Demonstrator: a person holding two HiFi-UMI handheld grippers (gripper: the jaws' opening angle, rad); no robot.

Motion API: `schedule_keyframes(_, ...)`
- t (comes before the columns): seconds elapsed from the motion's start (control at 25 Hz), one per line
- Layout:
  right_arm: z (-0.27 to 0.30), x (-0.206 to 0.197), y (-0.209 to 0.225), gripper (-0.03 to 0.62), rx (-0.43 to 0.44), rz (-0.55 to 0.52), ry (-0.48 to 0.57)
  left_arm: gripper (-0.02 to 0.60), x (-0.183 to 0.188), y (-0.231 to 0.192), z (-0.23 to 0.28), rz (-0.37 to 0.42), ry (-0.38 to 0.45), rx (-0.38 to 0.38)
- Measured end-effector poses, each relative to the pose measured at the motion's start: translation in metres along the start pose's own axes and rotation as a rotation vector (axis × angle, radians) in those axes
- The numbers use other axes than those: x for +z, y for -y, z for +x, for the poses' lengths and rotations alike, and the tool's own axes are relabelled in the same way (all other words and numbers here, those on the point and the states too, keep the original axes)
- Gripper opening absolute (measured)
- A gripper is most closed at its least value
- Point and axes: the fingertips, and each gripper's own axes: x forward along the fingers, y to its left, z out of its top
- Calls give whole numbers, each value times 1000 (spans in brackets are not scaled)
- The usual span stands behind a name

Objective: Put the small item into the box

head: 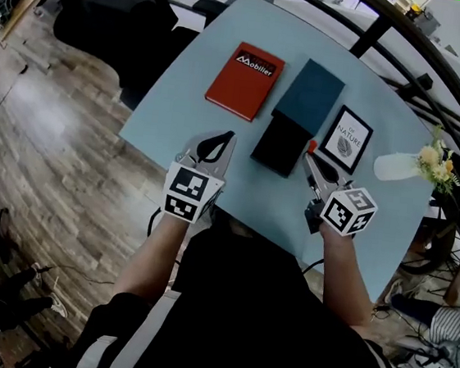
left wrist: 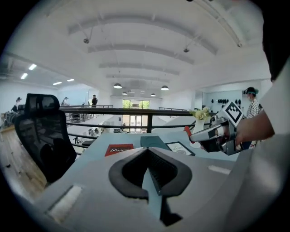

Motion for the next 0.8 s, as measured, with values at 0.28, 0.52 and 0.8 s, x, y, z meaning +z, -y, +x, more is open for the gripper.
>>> schedule_keyframes(0.28,13,-22,3,14,-115,41,-29,5,-17,-18,26,-112,-37,-138)
schedule_keyframes(0.52,29,-41,31,14,-178,62,-98,5,-25,-18,53,-147,-82,-184)
schedule_keyframes(0.8,55,-53,52,14,-181,63,-184,6,-29,-20,84,-156,-98,-203)
